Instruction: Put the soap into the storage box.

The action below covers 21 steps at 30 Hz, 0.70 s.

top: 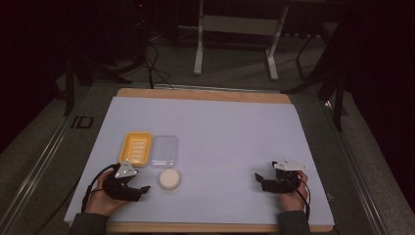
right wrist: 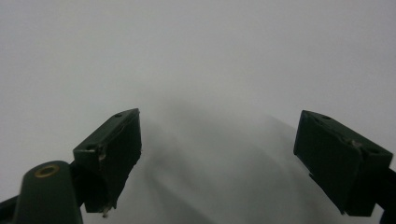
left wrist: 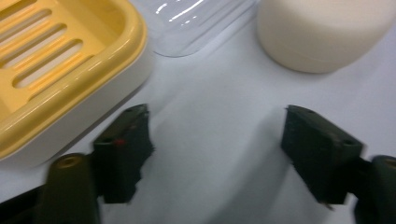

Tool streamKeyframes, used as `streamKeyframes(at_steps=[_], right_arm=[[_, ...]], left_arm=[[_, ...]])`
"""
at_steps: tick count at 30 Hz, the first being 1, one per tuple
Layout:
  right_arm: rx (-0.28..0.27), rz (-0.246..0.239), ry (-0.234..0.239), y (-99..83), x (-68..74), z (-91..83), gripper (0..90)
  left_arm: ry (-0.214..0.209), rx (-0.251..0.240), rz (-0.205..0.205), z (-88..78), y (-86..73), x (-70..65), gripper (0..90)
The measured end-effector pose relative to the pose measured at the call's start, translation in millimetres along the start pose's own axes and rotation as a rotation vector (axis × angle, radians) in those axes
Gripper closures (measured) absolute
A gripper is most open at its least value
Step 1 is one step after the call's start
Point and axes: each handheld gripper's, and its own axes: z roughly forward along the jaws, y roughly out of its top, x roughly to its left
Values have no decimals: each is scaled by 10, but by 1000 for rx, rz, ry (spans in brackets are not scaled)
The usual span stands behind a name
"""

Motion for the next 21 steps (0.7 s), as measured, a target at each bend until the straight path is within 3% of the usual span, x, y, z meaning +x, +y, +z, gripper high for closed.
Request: streamKeyframes(at_steps=[4,8,21], right_arm=[[-27,3,0,-11,-4,-21,149],[-44,16,29,-18,-27,-34,149],[-62,15,50,-27,-35,-54,149]], left_arm=[[3,-5,4,-45,12,-1,292],[7,-9,5,-70,15,-11,293],[-17,10,15,-180,106,-32,320]])
